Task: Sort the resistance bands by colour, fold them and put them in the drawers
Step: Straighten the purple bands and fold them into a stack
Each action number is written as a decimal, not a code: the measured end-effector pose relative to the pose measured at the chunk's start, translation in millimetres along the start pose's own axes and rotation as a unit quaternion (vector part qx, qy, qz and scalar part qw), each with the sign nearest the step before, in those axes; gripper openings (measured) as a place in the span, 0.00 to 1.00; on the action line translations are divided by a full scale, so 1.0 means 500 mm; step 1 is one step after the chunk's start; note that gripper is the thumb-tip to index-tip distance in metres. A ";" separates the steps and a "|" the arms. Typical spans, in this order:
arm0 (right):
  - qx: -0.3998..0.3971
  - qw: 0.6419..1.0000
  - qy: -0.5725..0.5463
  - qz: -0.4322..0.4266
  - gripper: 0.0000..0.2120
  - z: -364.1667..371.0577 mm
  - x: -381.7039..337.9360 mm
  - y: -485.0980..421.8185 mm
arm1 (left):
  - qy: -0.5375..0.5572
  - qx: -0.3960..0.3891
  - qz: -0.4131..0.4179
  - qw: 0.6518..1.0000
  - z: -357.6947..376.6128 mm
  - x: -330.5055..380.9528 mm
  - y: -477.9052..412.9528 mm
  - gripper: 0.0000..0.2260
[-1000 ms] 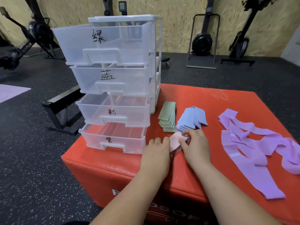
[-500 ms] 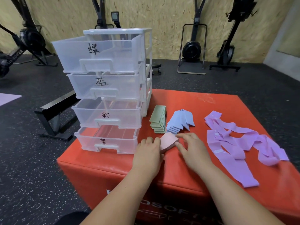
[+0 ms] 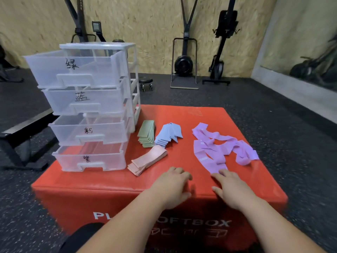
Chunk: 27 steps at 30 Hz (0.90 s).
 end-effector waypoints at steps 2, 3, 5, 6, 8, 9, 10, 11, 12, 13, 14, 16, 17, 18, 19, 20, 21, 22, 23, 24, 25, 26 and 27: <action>0.007 1.000 -0.013 -0.027 0.24 0.001 0.022 0.016 | 0.004 -0.022 0.013 1.000 0.019 0.018 -0.003 0.25; 0.015 0.999 -0.020 -0.040 0.22 0.000 0.029 0.024 | 0.006 -0.027 0.016 0.999 0.026 0.024 -0.004 0.26; 0.029 0.996 -0.045 -0.068 0.18 -0.005 0.033 0.043 | 0.004 -0.029 0.018 0.999 0.035 0.031 -0.009 0.27; 0.034 0.994 -0.060 -0.080 0.16 -0.009 0.033 0.051 | 0.004 -0.027 0.018 0.999 0.037 0.032 -0.014 0.27; 0.052 0.991 -0.074 -0.094 0.15 -0.019 0.033 0.058 | 0.009 -0.016 0.011 1.000 0.041 0.026 -0.029 0.28; 0.064 0.990 -0.076 -0.095 0.15 -0.022 0.036 0.055 | 0.013 -0.012 0.005 1.000 0.044 0.020 -0.039 0.28; 0.069 0.990 -0.080 -0.092 0.16 -0.024 0.041 0.048 | 0.014 -0.009 -0.001 1.000 0.047 0.011 -0.050 0.29; 0.071 0.990 -0.087 -0.089 0.16 -0.025 0.046 0.037 | 0.013 -0.008 -0.009 1.000 0.051 0.001 -0.060 0.30; 0.072 0.989 -0.093 -0.086 0.17 -0.025 0.049 0.023 | 0.013 -0.008 -0.018 1.000 0.055 -0.008 -0.070 0.31; 0.076 0.989 -0.096 -0.086 0.17 -0.025 0.051 0.006 | 0.012 -0.006 -0.023 1.000 0.057 -0.015 -0.080 0.32; 0.079 0.989 -0.096 -0.087 0.18 -0.027 0.050 -0.012 | 0.009 -0.002 -0.023 1.000 0.059 -0.021 -0.091 0.32; 0.087 0.988 -0.088 -0.092 0.18 -0.034 0.043 -0.053 | 0.000 0.013 -0.016 1.000 0.061 -0.028 -0.110 0.31; 0.090 0.988 -0.086 -0.093 0.19 -0.038 0.039 -0.075 | -0.002 0.020 -0.014 1.000 0.062 -0.032 -0.119 0.31; 0.091 0.988 -0.085 -0.091 0.20 -0.042 0.035 -0.096 | -0.003 0.026 -0.014 1.000 0.064 -0.036 -0.125 0.30; 0.090 0.989 -0.082 -0.087 0.21 -0.044 0.033 -0.116 | -0.004 0.031 -0.013 0.999 0.065 -0.041 -0.131 0.29; 0.087 0.990 -0.077 -0.082 0.22 -0.045 0.032 -0.133 | -0.007 0.036 -0.012 0.999 0.065 -0.046 -0.135 0.28; 0.079 0.992 -0.070 -0.073 0.22 -0.044 0.032 -0.149 | -0.011 0.041 -0.009 0.999 0.066 -0.051 -0.139 0.28; 0.069 0.994 -0.065 -0.063 0.23 -0.039 0.033 -0.163 | -0.012 0.046 -0.007 0.999 0.065 -0.055 -0.143 0.27; 0.058 0.995 -0.057 -0.054 0.23 -0.034 0.033 -0.171 | -0.008 0.051 -0.005 0.999 0.063 -0.055 -0.144 0.26; 0.048 0.996 -0.049 -0.050 0.23 -0.027 0.031 -0.183 | -0.002 0.056 -0.005 0.998 0.060 -0.059 -0.149 0.25; 0.042 0.997 -0.035 -0.049 0.22 -0.023 0.027 -0.192 | 0.003 0.059 -0.005 0.998 0.058 -0.060 -0.153 0.25; 0.044 0.998 -0.021 -0.048 0.19 -0.020 0.023 -0.199 | 0.006 0.061 -0.004 0.998 0.056 -0.061 -0.156 0.25; 0.050 0.998 -0.009 -0.041 0.17 -0.021 0.020 -0.208 | 0.006 0.063 -0.004 0.998 0.055 -0.064 -0.160 0.25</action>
Point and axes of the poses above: each hand's wrist, its own y-axis away from the middle knuckle, its own z-axis out of the palm, x = y × z, the point moved 5 cm from there along -y, towards the middle knuckle, and after that the axes turned 11 degrees about y, right-handed, at the moved point
